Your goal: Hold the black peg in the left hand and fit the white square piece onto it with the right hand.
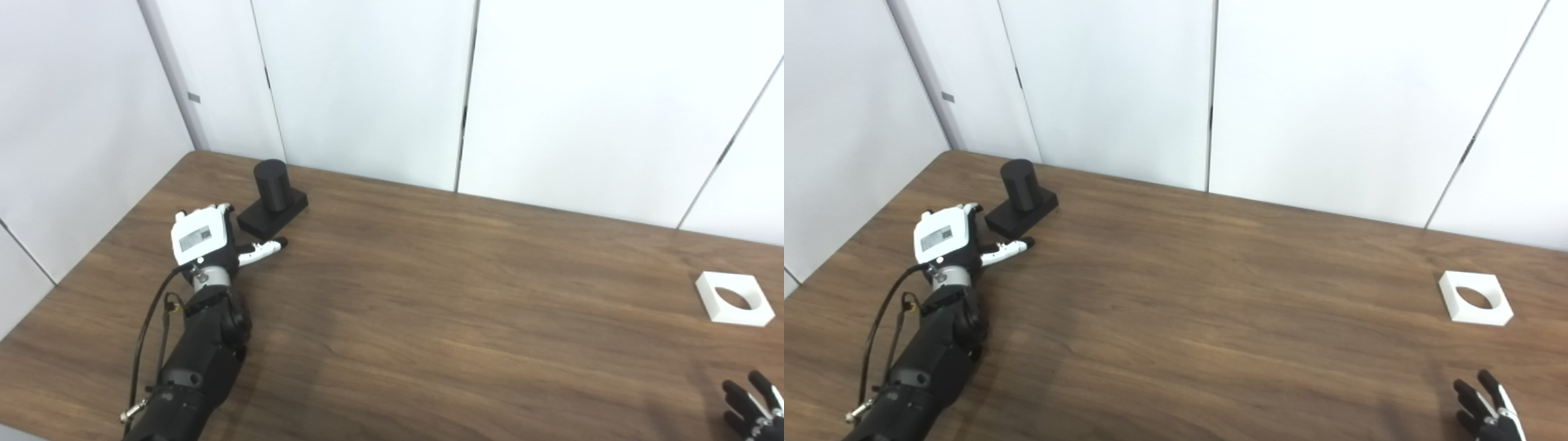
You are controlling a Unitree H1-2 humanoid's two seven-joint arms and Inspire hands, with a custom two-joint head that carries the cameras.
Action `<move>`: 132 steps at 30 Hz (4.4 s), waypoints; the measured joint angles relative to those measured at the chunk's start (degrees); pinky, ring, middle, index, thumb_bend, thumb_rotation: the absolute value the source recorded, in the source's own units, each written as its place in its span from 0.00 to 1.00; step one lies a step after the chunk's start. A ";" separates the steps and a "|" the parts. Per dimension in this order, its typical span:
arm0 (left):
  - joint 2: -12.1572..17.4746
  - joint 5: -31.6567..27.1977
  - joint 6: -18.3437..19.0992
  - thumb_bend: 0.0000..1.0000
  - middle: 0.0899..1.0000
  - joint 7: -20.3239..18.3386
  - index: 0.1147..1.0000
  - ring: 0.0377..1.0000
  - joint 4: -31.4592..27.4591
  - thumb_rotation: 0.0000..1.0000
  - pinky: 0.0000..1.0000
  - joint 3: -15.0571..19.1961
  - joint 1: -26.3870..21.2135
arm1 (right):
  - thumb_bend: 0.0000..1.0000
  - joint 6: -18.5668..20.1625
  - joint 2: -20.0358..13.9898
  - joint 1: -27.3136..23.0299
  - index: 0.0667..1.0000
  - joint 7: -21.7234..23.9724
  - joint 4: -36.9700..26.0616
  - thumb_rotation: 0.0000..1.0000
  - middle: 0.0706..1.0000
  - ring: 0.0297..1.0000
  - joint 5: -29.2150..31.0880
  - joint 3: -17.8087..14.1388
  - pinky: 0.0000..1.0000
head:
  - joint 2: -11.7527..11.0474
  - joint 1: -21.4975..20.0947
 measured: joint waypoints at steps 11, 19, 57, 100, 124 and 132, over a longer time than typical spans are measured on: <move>0.00 -2.18 -0.01 0.98 0.87 1.37 0.77 0.91 2.24 0.67 1.00 -0.99 -1.89 | 0.71 -1.30 -0.07 -0.03 0.95 0.61 0.82 1.00 0.87 0.93 0.89 0.08 0.94 | -0.09 0.00; 0.00 -4.35 -0.04 0.95 0.85 2.44 0.70 0.90 3.86 0.61 1.00 -2.09 -3.21 | 0.71 -2.32 -0.18 -0.10 0.96 1.43 1.71 1.00 0.88 0.94 2.44 0.03 0.98 | -0.18 -0.44; -0.04 -11.25 -5.55 0.52 0.69 10.20 0.41 0.80 5.93 0.05 0.85 -4.36 -4.31 | 0.66 -2.26 -0.60 0.31 0.99 3.28 1.56 1.00 0.91 0.97 5.19 -0.09 1.00 | 0.97 -0.09; 0.08 -10.50 -22.69 0.52 0.80 -17.54 0.42 0.92 -41.84 0.05 1.00 -19.41 26.31 | 0.45 6.10 0.26 0.58 1.00 1.22 -4.48 1.00 0.89 0.95 -1.92 3.74 1.00 | 8.87 -15.03; 1.08 -17.77 -31.05 0.52 0.79 -24.91 0.42 0.91 -41.98 0.05 1.00 -20.25 26.94 | 0.56 10.07 0.56 0.19 0.98 -1.50 -6.56 1.00 0.89 0.99 0.42 6.68 1.00 | 14.33 -24.00; 0.50 -17.40 -31.97 0.52 0.79 -24.90 0.42 0.92 -41.41 0.05 1.00 -20.87 26.79 | 0.56 10.09 0.48 0.18 0.98 -1.52 -6.57 1.00 0.88 0.98 0.70 6.63 1.00 | 13.80 -23.47</move>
